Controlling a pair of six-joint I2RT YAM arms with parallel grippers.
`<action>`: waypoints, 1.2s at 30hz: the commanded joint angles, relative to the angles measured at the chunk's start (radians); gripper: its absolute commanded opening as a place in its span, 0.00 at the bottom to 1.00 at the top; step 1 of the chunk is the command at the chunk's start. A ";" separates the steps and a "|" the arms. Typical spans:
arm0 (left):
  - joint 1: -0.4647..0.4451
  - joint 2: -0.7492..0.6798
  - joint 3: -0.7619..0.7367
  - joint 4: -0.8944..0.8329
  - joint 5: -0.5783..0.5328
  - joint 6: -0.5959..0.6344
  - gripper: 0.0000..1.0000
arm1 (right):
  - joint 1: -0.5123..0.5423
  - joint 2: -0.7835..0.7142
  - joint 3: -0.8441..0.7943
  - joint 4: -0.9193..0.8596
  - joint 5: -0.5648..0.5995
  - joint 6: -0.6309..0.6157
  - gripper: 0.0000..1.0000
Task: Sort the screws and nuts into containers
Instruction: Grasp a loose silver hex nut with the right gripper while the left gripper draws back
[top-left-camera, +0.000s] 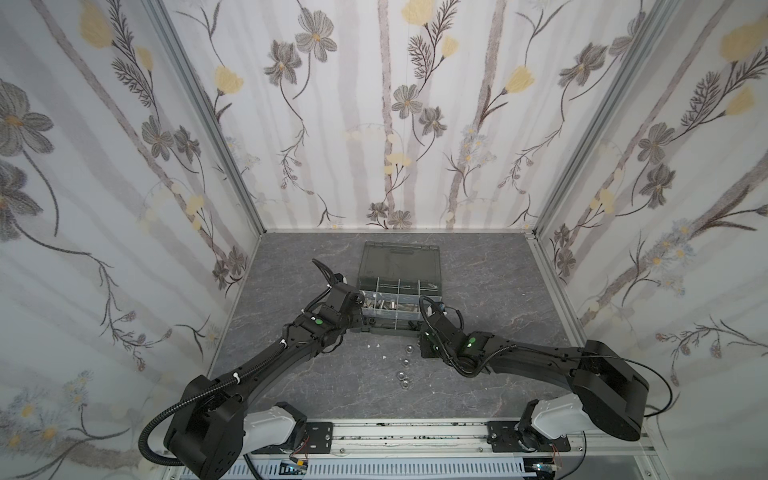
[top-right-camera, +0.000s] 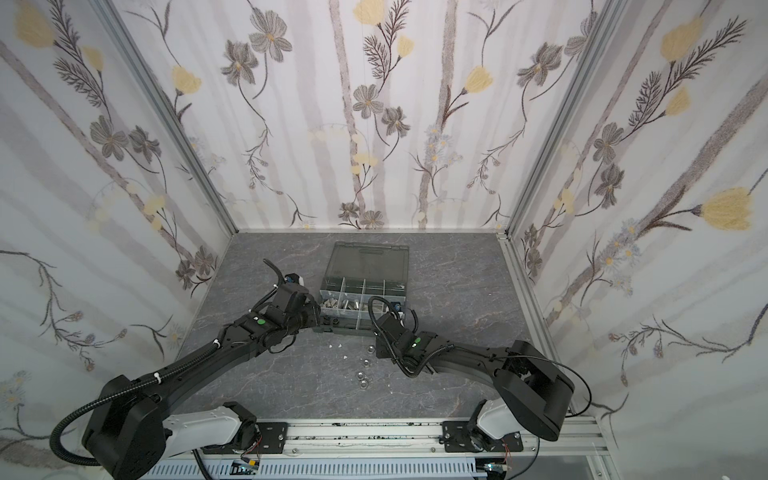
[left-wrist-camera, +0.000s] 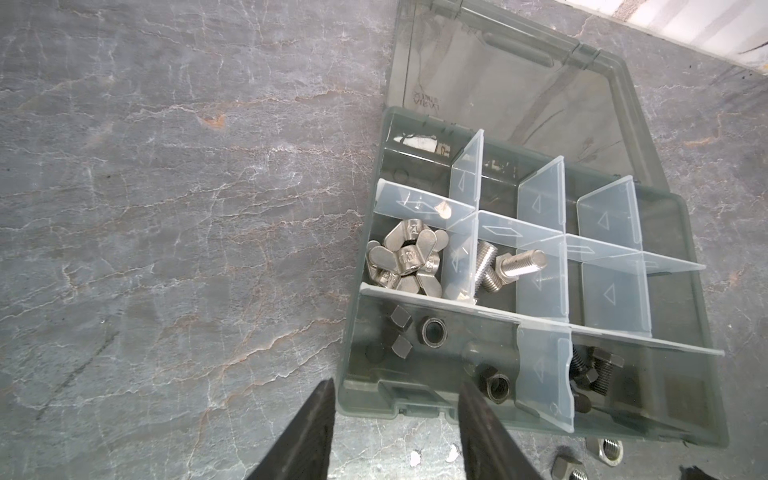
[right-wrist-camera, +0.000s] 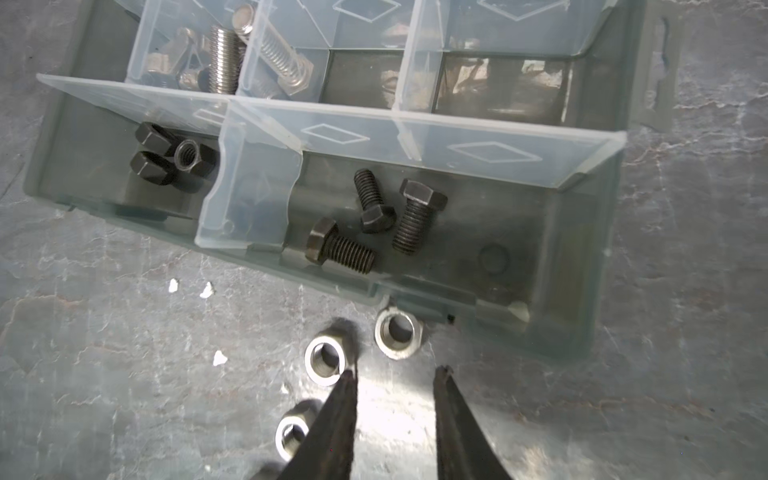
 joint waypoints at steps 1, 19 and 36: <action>0.003 -0.008 -0.008 0.017 -0.008 -0.017 0.51 | 0.015 0.048 0.053 -0.007 0.019 -0.002 0.35; 0.005 -0.013 -0.025 0.020 0.006 -0.020 0.51 | 0.027 0.153 0.094 -0.066 0.042 0.033 0.38; 0.005 -0.029 -0.026 0.020 0.012 -0.022 0.52 | 0.030 0.246 0.138 -0.088 0.087 0.042 0.33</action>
